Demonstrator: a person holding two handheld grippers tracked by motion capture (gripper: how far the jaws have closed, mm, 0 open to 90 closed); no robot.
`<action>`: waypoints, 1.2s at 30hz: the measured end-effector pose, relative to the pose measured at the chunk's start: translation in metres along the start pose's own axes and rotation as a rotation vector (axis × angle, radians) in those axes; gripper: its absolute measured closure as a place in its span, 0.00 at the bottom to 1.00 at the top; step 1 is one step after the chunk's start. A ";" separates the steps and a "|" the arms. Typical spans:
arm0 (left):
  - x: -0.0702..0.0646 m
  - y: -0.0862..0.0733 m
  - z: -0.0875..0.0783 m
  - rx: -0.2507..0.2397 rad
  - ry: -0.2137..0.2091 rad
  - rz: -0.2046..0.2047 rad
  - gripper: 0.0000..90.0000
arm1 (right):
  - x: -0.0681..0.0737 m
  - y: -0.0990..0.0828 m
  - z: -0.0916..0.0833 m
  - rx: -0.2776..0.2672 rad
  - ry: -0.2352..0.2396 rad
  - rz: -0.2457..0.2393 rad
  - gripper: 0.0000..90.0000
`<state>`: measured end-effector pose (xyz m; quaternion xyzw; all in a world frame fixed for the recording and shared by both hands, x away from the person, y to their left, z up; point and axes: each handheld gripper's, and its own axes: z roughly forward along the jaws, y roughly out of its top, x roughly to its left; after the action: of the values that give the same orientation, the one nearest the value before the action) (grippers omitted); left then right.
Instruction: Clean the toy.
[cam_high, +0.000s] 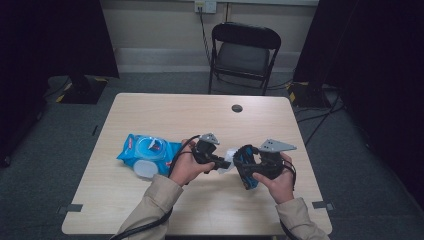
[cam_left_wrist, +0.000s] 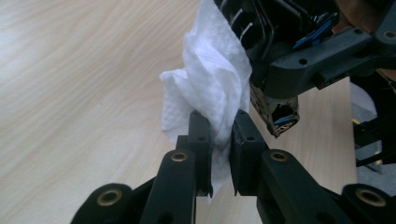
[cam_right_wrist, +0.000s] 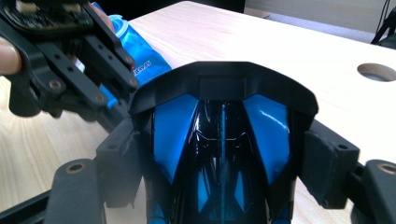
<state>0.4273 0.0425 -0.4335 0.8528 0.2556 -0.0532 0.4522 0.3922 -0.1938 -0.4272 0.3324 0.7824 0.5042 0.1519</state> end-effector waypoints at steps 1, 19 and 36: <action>-0.001 0.000 0.002 -0.005 -0.004 0.001 0.89 | 0.001 0.001 0.000 -0.002 0.002 -0.005 0.28; -0.012 -0.010 0.030 0.036 -0.044 0.052 0.89 | 0.002 0.009 0.003 -0.015 0.001 0.018 0.28; -0.010 -0.027 0.033 0.058 -0.052 0.026 0.89 | 0.005 0.036 0.009 -0.034 0.010 0.012 0.28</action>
<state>0.4103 0.0242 -0.4697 0.8671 0.2308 -0.0767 0.4347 0.4067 -0.1746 -0.3984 0.3319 0.7723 0.5203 0.1505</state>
